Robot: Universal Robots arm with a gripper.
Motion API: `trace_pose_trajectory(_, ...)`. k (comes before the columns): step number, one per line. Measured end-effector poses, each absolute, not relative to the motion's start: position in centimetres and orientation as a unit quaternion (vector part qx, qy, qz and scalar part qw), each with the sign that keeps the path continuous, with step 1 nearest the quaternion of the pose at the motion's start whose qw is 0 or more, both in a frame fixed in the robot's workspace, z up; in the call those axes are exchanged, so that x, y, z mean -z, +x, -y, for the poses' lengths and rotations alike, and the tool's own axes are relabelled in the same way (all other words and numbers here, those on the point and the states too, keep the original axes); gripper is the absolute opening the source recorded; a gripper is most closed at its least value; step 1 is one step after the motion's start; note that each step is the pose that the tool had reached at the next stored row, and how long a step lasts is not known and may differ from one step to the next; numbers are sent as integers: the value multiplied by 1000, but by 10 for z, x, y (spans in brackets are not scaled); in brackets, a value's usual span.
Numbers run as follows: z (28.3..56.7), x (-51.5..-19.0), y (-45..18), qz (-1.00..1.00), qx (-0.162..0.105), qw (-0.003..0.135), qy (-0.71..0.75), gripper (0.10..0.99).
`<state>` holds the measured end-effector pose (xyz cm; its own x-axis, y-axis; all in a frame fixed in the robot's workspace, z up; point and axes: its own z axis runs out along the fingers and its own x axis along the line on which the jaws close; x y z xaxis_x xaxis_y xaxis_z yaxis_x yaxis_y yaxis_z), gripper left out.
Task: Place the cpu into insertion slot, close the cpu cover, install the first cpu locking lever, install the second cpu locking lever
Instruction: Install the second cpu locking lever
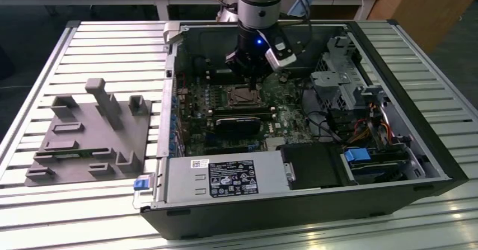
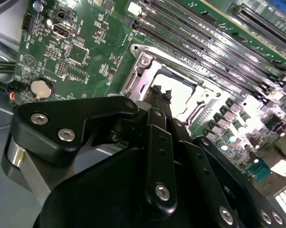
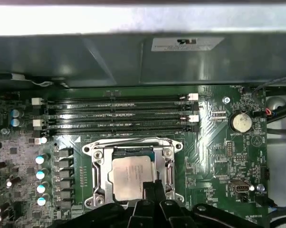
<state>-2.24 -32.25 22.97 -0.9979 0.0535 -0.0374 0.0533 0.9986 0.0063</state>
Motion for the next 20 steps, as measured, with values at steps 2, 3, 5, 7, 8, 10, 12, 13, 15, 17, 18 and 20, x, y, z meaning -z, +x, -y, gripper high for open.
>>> trace_pose_trajectory(2, 323, -231, -22, -999, -3, 18, 27, 106)
trace_pose_trajectory(3, 324, -231, -22, -999, -3, 18, 27, 106)
trace_pose_trajectory(5, 328, -231, -22, -999, -3, 18, 27, 106)
trace_pose_trajectory(7, 334, -231, -22, -999, -3, 18, 27, 106)
trace_pose_trajectory(8, 337, -231, -22, -999, -3, 18, 27, 106)
trace_pose_trajectory(10, 342, -231, -22, -999, -3, 18, 27, 106)
trace_pose_trajectory(12, 344, -230, -22, -1000, -3, 16, 27, 106)
trace_pose_trajectory(13, 345, -230, -22, -1000, -3, 15, 27, 106)
trace_pose_trajectory(15, 346, -230, -22, -1000, -4, 12, 27, 106)
trace_pose_trajectory(17, 349, -229, -22, -1000, -6, 12, 27, 106)
trace_pose_trajectory(18, 351, -228, -22, -1000, -7, 11, 27, 106)
trace_pose_trajectory(20, 355, -228, -23, -1000, -9, 11, 27, 106)
